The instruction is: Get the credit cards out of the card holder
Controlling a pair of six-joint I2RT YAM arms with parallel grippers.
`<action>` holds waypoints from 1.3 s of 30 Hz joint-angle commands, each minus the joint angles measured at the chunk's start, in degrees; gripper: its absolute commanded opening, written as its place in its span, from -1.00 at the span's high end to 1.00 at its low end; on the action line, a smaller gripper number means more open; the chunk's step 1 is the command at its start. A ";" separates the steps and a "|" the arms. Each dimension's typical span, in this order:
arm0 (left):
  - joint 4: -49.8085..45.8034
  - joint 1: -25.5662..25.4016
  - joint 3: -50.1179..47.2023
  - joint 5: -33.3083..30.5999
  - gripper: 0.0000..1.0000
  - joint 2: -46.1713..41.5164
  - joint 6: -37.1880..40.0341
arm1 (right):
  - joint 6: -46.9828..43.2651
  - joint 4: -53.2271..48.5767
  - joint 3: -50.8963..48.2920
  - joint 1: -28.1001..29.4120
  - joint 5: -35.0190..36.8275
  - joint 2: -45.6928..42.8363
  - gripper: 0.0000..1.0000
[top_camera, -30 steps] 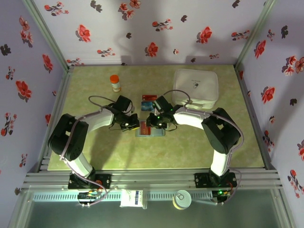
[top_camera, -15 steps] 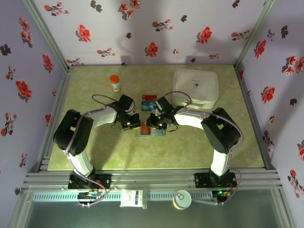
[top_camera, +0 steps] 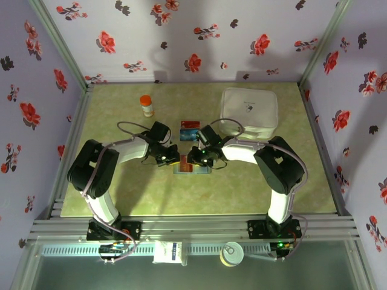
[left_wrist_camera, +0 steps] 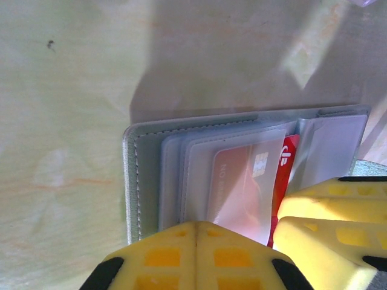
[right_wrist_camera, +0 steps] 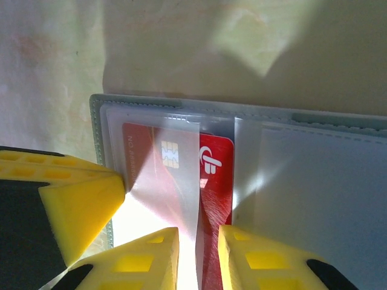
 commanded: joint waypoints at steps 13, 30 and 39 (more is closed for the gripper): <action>-5.35 -2.08 0.21 -2.10 0.97 -2.66 0.76 | 1.37 2.49 -2.11 -1.11 -1.42 -2.03 0.48; -5.17 -2.22 -1.68 -4.19 1.00 0.67 0.79 | 3.04 5.13 -3.54 -1.59 -3.52 0.95 0.48; -5.29 -2.17 -1.96 -4.52 1.00 0.54 0.67 | 0.23 -1.72 -1.89 -1.68 2.06 -0.58 0.48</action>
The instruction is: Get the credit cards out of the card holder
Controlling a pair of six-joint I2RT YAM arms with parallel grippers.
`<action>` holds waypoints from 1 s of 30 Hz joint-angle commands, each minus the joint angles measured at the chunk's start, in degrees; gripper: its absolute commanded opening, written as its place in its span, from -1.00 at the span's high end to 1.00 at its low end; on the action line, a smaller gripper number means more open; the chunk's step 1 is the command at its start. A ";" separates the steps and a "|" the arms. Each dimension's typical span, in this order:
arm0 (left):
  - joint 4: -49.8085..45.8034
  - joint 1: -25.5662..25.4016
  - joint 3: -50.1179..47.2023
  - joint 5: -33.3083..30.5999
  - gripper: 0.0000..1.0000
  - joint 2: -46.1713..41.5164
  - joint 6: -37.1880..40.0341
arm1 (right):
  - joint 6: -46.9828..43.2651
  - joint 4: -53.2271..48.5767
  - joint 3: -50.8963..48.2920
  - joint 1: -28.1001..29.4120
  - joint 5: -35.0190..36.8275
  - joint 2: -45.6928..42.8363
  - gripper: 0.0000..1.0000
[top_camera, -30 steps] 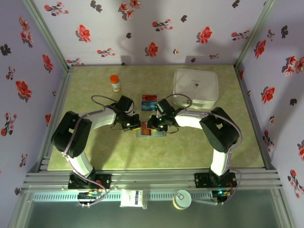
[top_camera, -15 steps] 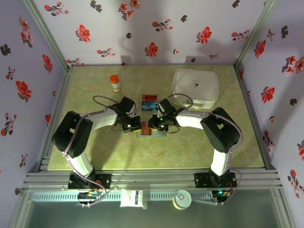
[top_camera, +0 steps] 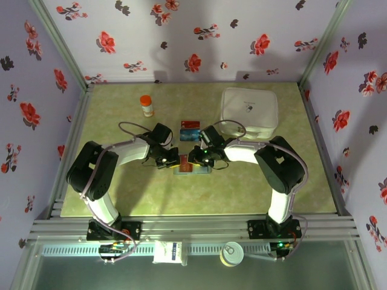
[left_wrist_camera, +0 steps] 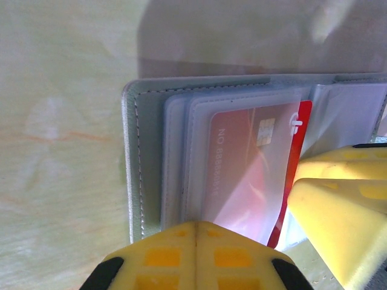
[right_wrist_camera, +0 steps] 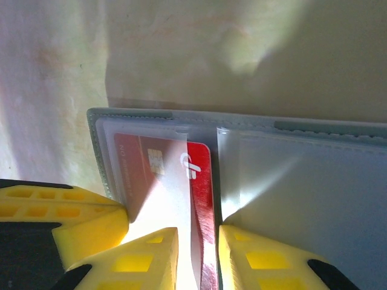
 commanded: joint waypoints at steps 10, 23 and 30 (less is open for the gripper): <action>-1.50 -0.21 -1.75 -2.80 1.00 2.49 0.66 | 1.08 0.73 -0.07 -0.28 -3.30 1.59 0.50; -2.18 -0.21 -1.37 -2.76 1.00 2.05 0.91 | 5.60 9.81 -3.23 -1.27 -6.25 -1.85 0.61; -2.25 -0.24 -1.31 -2.79 1.00 1.91 0.86 | 6.90 12.95 -4.72 -1.80 -7.40 -2.59 0.73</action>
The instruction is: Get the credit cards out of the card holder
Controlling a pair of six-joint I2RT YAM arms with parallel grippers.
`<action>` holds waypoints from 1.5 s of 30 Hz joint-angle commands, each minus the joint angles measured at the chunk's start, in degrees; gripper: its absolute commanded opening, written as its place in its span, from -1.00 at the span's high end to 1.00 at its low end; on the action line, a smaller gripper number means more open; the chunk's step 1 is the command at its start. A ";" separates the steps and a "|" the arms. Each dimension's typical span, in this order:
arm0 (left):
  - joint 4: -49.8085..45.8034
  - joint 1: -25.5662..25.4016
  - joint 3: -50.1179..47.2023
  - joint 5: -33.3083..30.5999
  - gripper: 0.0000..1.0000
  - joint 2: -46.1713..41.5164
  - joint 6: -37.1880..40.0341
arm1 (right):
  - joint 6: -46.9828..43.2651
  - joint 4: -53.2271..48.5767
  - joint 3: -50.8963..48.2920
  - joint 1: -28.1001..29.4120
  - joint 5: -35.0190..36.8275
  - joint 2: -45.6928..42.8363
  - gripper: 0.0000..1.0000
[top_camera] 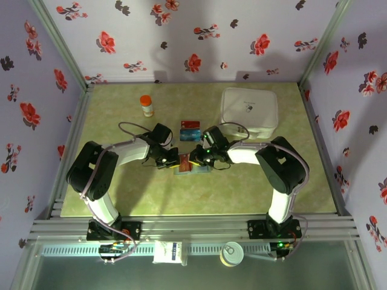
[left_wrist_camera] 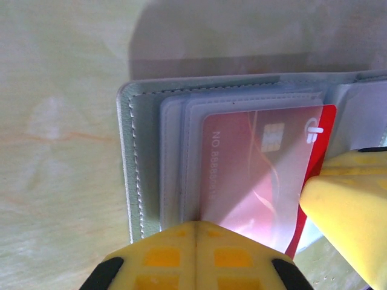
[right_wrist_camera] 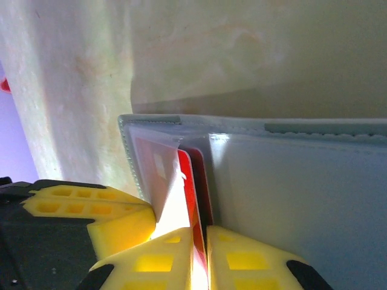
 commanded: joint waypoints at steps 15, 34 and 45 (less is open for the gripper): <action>-4.26 -0.19 -0.41 -2.88 1.00 0.90 1.35 | -3.02 -2.93 -2.54 -2.68 1.51 -4.56 0.84; -3.97 -0.37 0.74 -1.55 1.00 -0.33 1.12 | -12.37 -24.95 7.82 -1.00 10.82 -6.42 0.87; -2.86 -0.54 0.39 -0.95 1.00 0.45 0.86 | -13.26 -30.58 12.73 2.17 15.07 -3.03 0.86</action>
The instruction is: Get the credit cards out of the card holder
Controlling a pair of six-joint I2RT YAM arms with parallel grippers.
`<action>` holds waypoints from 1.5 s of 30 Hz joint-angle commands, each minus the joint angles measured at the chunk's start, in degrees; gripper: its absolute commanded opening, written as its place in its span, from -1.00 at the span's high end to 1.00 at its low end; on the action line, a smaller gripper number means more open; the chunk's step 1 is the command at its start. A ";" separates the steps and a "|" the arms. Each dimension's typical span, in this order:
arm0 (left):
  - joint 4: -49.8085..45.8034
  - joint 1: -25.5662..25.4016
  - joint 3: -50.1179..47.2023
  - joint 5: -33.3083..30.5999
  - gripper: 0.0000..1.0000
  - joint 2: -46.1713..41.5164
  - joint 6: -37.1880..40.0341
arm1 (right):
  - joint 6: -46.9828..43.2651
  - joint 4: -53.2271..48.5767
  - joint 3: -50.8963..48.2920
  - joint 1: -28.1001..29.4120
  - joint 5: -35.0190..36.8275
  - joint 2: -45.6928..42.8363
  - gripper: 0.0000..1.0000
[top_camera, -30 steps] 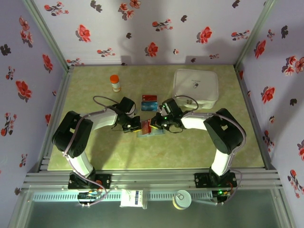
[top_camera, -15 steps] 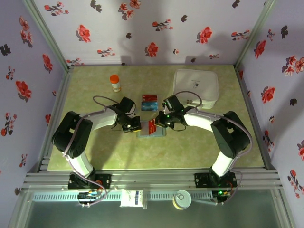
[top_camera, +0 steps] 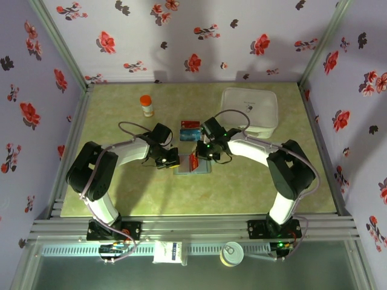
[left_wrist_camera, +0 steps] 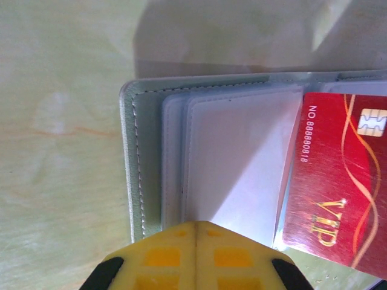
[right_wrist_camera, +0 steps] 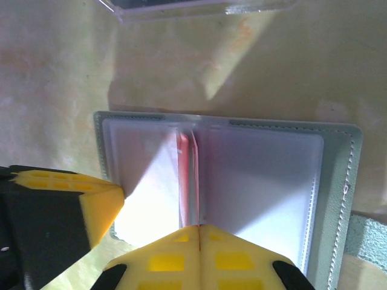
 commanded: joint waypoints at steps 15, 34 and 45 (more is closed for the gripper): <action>-2.17 -0.77 1.64 0.00 1.00 1.60 0.77 | 2.58 -1.32 0.56 2.45 1.27 0.14 0.84; -1.08 -0.73 -0.16 0.40 0.99 -7.48 -0.78 | -0.75 -6.11 6.22 2.44 1.38 -3.76 0.90; -0.37 0.03 -1.15 -1.45 0.97 -12.45 -1.08 | -4.94 -7.80 9.71 2.34 1.25 -3.17 0.94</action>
